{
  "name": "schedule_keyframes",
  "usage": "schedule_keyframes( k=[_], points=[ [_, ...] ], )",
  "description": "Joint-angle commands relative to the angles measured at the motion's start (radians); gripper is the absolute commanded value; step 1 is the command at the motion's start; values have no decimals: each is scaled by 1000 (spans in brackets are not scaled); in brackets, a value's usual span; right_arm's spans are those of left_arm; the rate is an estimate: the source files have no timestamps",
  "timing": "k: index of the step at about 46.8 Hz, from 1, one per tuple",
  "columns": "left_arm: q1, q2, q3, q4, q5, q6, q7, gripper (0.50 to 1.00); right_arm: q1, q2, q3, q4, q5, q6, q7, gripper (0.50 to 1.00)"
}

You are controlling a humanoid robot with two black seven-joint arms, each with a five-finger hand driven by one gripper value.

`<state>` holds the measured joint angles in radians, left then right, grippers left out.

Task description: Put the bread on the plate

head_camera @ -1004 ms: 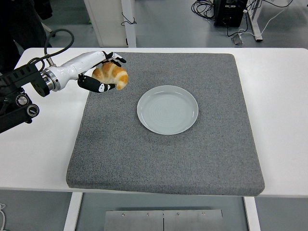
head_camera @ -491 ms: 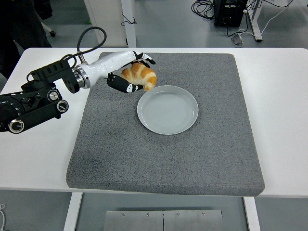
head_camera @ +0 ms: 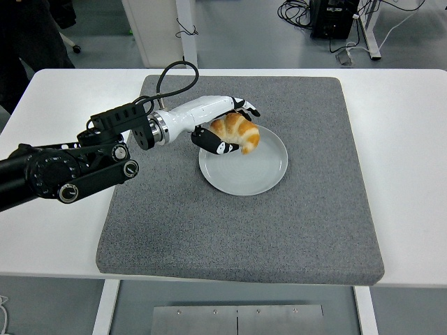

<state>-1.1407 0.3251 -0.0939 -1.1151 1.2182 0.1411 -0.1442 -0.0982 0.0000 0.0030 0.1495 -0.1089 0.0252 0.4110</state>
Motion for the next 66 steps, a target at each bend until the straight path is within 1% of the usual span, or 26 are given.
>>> schedule_keyframes(
  k=[1,19,29,43,53,66],
  points=[
    [4,-9,2,3,1,0,1,730,0,0,0,-1,0,-1,0,1000],
    [25,-17,31,11,13,0,3,730,0,0,0,1,0,-1,0,1000],
    [41,-35,31,24,55,5,5,730,0,0,0,-1,0,-1,0,1000],
    [67,-73,30,90,63,11,5,730,0,0,0,-1,0,1,0,1000],
    [75,-93,30,100,92,31,5,730,0,0,0,1,0,1,0,1000],
    [76,-101,30,106,90,35,5,736,0,0,0,1,0,-1,0,1000]
  ],
)
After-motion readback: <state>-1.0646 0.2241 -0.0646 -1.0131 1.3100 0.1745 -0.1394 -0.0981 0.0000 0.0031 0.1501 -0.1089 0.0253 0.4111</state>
